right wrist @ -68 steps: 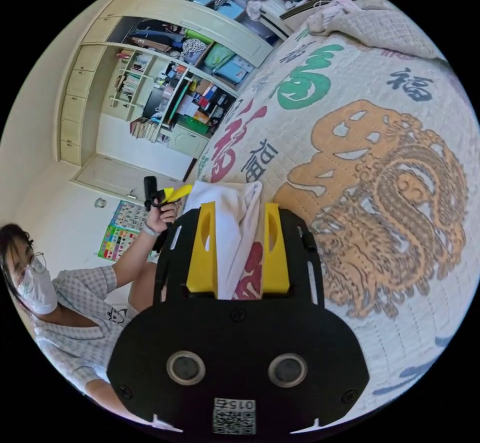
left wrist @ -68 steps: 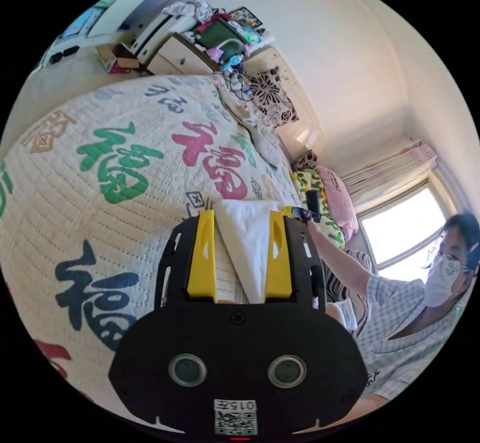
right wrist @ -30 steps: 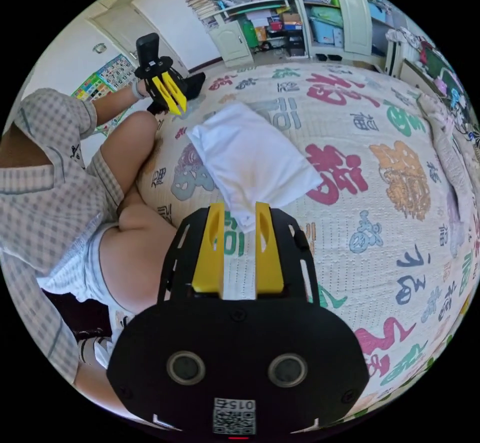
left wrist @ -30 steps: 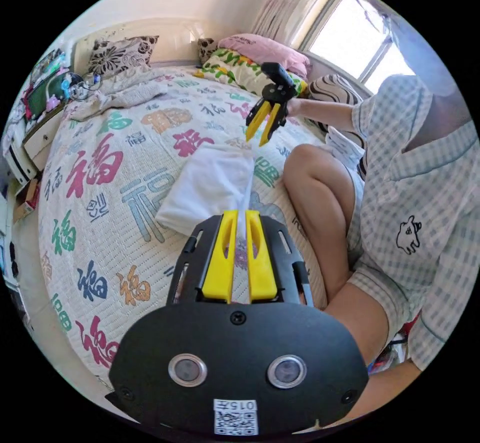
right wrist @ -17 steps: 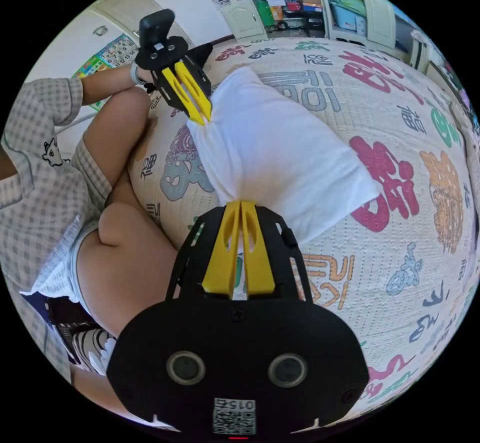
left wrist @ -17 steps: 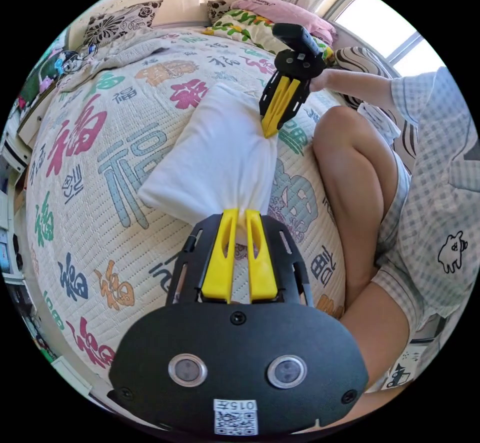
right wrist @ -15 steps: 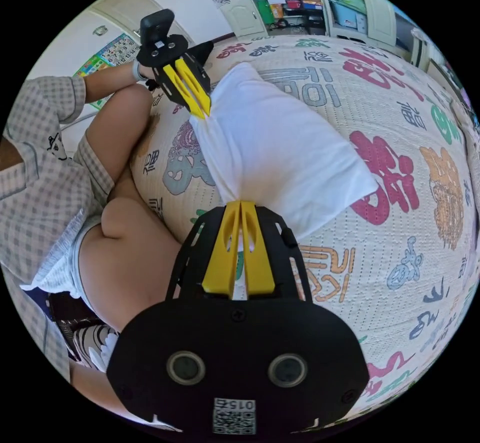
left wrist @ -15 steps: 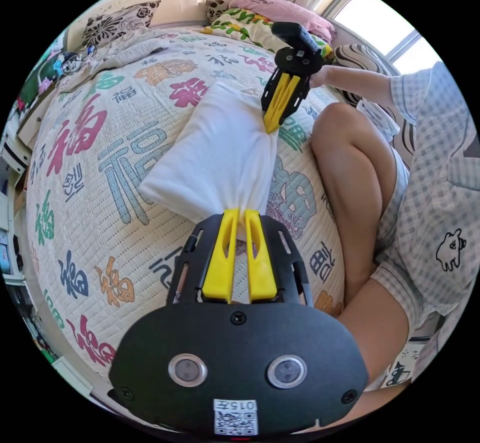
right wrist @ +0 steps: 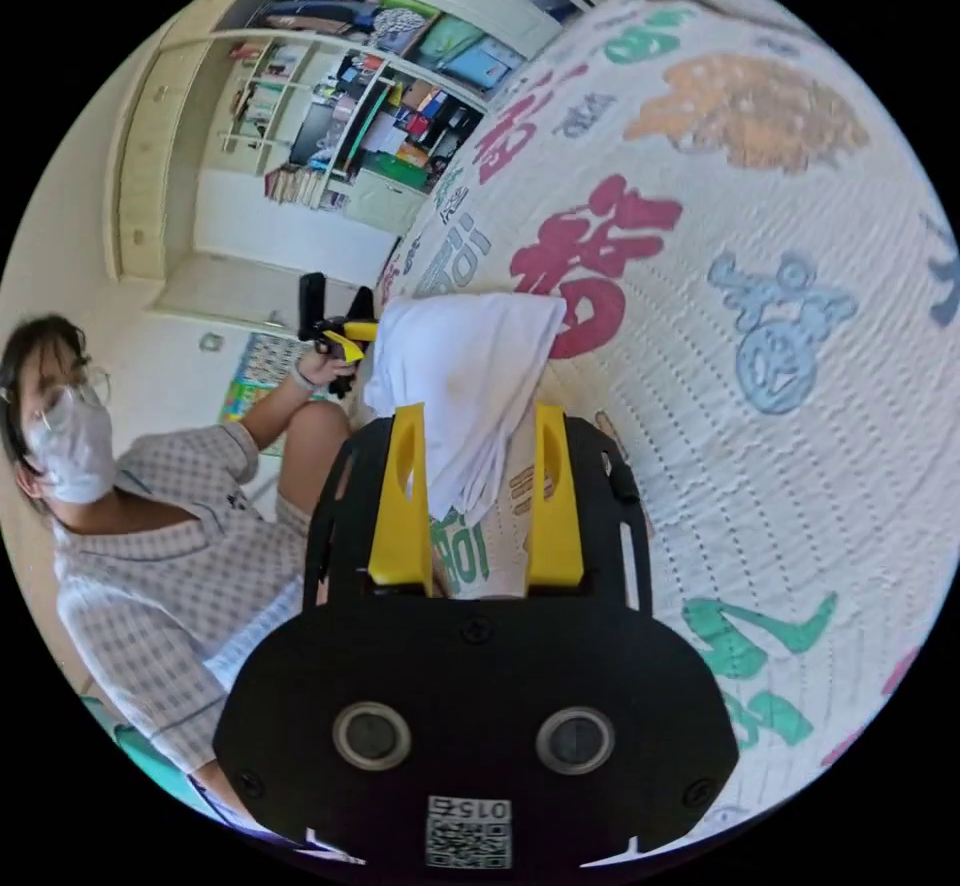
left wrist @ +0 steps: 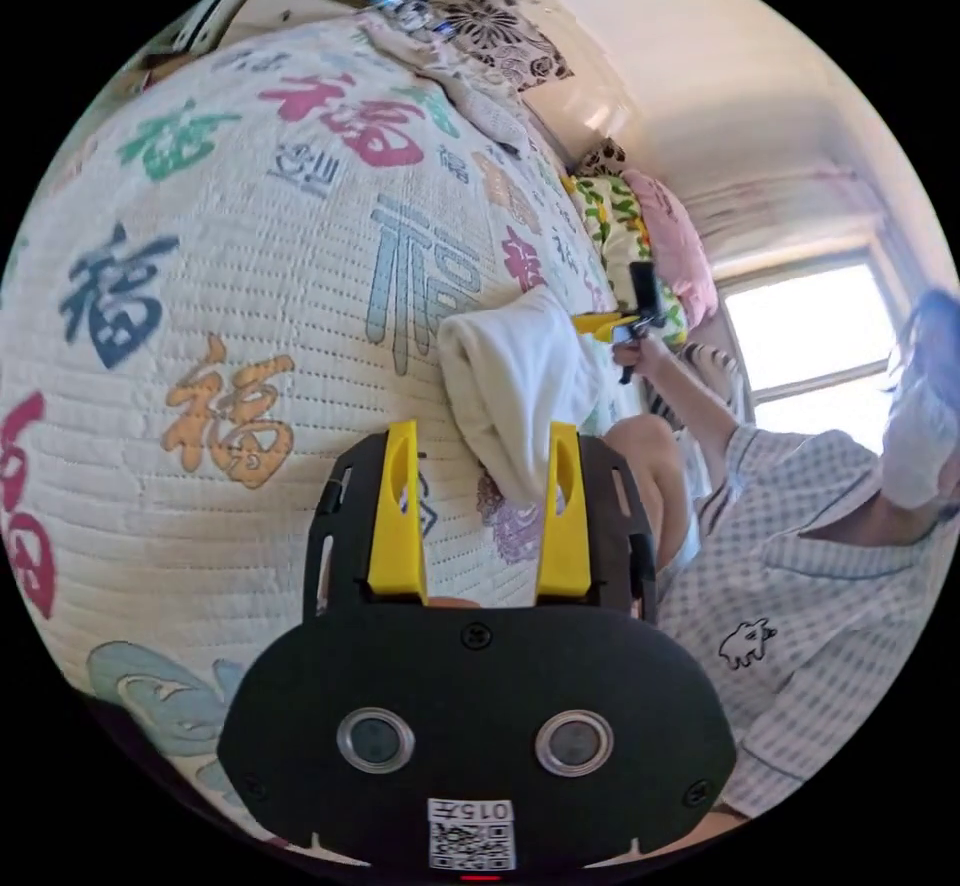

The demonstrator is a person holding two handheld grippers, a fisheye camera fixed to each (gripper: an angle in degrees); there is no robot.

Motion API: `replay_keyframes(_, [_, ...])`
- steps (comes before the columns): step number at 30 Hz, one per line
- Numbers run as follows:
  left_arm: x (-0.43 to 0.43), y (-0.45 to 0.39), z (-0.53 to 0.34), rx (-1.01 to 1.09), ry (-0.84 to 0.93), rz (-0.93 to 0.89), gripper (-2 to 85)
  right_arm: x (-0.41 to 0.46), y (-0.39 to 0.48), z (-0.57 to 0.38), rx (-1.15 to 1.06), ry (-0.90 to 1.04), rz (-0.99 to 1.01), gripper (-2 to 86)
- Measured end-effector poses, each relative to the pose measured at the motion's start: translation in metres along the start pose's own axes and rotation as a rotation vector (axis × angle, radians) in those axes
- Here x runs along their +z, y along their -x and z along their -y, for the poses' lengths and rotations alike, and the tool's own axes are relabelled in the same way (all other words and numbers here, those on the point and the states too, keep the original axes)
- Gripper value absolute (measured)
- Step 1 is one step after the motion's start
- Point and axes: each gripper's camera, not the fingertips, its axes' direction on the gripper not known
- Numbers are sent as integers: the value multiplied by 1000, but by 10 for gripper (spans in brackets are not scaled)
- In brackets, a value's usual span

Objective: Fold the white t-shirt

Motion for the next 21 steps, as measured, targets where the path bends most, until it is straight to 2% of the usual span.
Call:
replay_keyframes(2, [-3, 21, 8, -51, -31, -160, 164, 5, -13, 10, 16, -44, 87, 134])
replay_keyframes(4, [1, 24, 15, -38, -3, -218, 161, 11, -10, 20, 3, -43, 99, 135])
replay_keyframes(9, [-13, 24, 19, -31, -13, -211, 132, 32, 2, 53, -21, 24, 103, 128])
replay_keyframes(15, [-55, 28, 15, -68, -8, -272, 64, 69, 11, 91, 66, 104, 132, 64])
replay_keyframes(21, [-193, -9, -39, -15, -154, -168, 54, 104, 122, 162, -116, 156, 107, 46])
